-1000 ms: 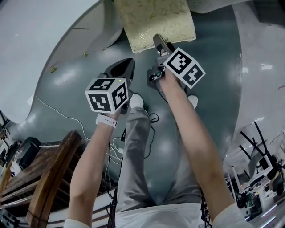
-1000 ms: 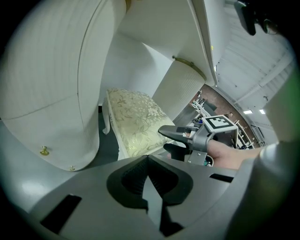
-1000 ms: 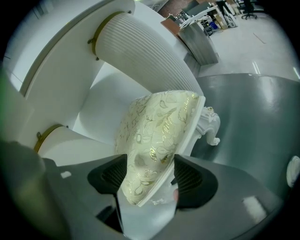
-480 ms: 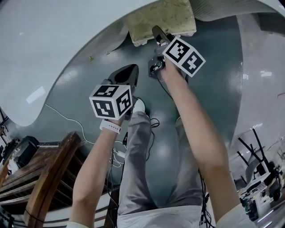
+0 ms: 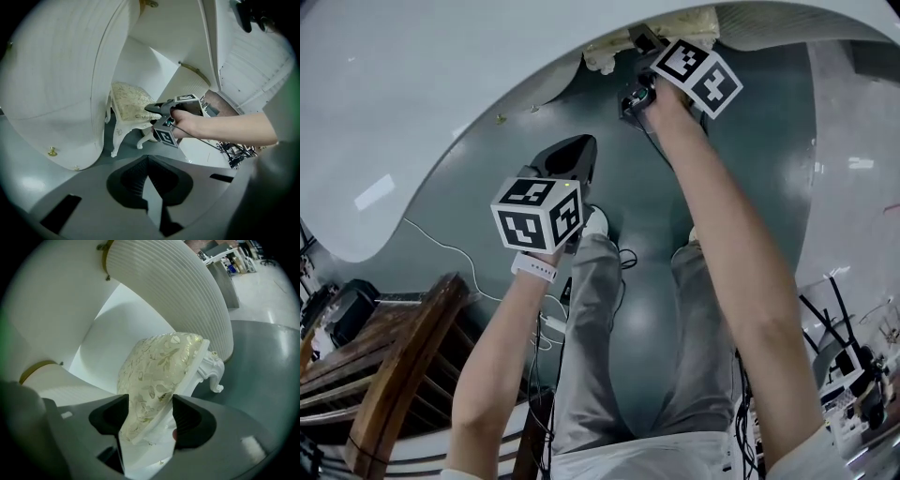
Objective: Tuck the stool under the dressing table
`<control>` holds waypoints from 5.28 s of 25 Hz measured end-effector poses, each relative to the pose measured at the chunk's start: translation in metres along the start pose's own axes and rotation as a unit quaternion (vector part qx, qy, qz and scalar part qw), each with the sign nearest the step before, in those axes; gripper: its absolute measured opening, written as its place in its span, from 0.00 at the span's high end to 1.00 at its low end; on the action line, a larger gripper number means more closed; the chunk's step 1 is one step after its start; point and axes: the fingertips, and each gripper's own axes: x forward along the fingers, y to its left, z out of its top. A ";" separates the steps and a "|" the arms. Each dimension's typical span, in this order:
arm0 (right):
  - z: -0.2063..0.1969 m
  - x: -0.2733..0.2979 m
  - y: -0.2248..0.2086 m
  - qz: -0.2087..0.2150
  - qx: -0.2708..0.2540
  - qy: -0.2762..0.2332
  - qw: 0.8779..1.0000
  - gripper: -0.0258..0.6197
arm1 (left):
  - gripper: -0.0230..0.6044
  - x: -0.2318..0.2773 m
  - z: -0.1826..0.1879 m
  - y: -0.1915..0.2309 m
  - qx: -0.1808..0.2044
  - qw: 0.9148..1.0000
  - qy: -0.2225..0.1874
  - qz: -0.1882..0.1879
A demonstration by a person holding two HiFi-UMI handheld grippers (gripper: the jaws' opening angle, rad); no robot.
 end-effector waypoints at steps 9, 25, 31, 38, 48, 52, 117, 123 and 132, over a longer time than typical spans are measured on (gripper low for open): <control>0.025 0.032 0.023 0.015 -0.029 0.002 0.999 0.50 | 0.95 -0.002 0.004 -0.002 -0.001 1.000 -0.005 0.002; 0.027 -0.022 0.025 0.053 -0.032 0.019 0.998 0.50 | 0.95 -0.018 0.012 -0.024 -0.005 1.000 -0.016 0.008; 0.036 -0.077 0.024 0.051 -0.057 0.036 0.996 0.50 | 0.95 -0.032 0.016 -0.054 -0.013 0.999 -0.032 0.005; 0.040 -0.149 0.029 0.058 -0.090 0.058 0.993 0.50 | 0.95 -0.052 0.004 -0.097 -0.036 0.998 -0.053 -0.007; 0.042 -0.268 0.067 0.074 -0.162 0.087 0.980 0.56 | 0.95 -0.114 0.008 -0.160 -0.021 0.998 -0.064 0.006; 0.045 -0.312 0.084 0.083 -0.194 0.084 0.974 0.68 | 0.95 -0.142 0.013 -0.191 -0.020 0.997 -0.075 0.000; 0.150 -0.710 0.250 0.209 -0.444 -0.006 0.871 0.93 | 0.95 -0.400 0.110 -0.458 0.068 0.970 -0.226 -0.059; 0.152 -0.708 0.260 0.217 -0.442 -0.005 0.870 0.94 | 0.95 -0.409 0.107 -0.458 0.065 0.968 -0.233 -0.059; 0.137 -0.703 0.265 0.218 -0.457 0.027 0.862 0.94 | 0.95 -0.423 0.102 -0.449 0.056 0.966 -0.248 -0.052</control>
